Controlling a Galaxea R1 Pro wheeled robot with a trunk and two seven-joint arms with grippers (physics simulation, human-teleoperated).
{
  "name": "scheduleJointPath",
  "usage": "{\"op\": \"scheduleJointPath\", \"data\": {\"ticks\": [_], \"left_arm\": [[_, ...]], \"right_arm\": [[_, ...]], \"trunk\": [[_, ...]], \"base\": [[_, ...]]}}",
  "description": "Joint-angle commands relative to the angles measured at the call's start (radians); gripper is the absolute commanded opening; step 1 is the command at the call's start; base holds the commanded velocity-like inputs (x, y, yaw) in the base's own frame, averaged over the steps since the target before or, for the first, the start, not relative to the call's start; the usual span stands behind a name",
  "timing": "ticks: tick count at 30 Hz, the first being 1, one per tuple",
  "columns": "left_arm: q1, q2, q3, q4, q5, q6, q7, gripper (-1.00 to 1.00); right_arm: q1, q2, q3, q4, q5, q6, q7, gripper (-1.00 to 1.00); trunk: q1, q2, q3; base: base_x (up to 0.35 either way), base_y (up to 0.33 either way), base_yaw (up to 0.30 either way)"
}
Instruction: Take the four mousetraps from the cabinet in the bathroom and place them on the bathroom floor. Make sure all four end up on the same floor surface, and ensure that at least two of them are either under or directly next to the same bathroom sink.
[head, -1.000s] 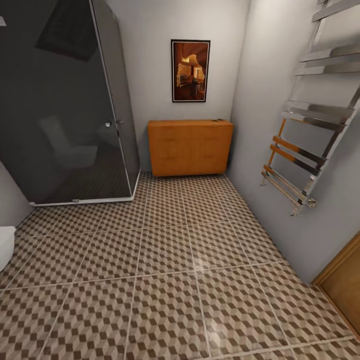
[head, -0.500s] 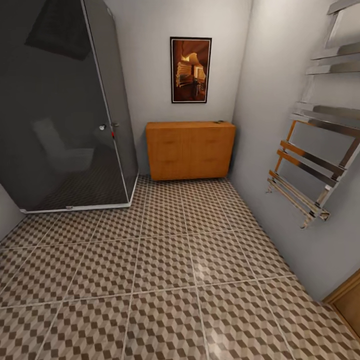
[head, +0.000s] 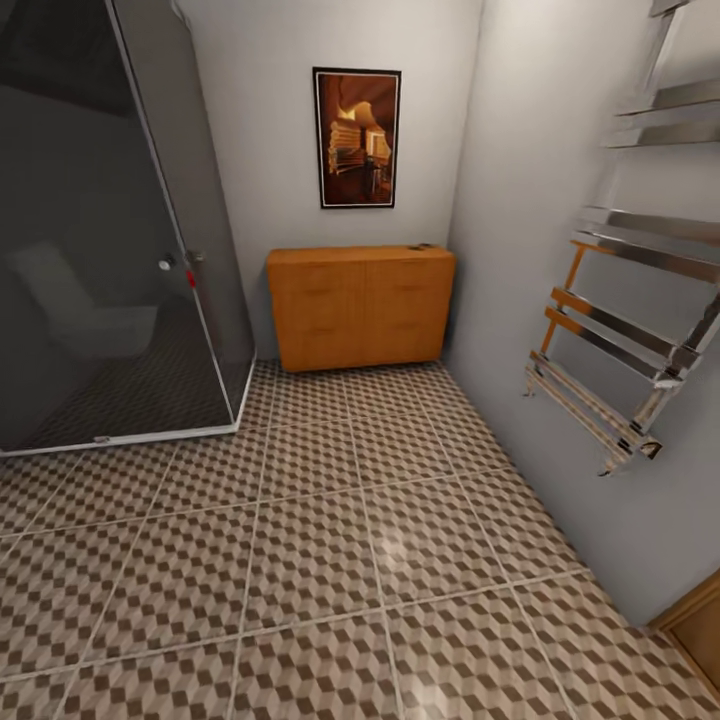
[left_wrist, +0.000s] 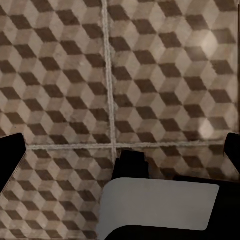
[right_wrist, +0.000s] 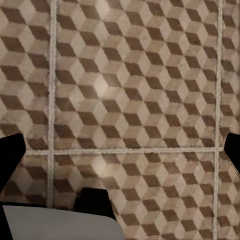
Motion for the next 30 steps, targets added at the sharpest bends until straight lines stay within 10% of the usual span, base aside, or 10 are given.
{"op": "scheduleJointPath", "data": {"ticks": [1,30], "left_arm": [[-0.002,0.001,-0.008,-0.005,0.007,-0.006,0.007,1.00],[-0.002,0.001,-0.008,-0.005,0.007,-0.005,0.007,1.00]], "right_arm": [[-0.001,0.001,0.009,0.001,-0.009,-0.003,-0.002,1.00],[-0.001,0.004,0.010,0.001,-0.009,-0.003,-0.002,1.00]], "trunk": [[0.001,0.000,-0.001],[0.001,0.000,-0.001]], "base": [[0.335,0.000,-0.040],[0.335,0.000,-0.005]]}}
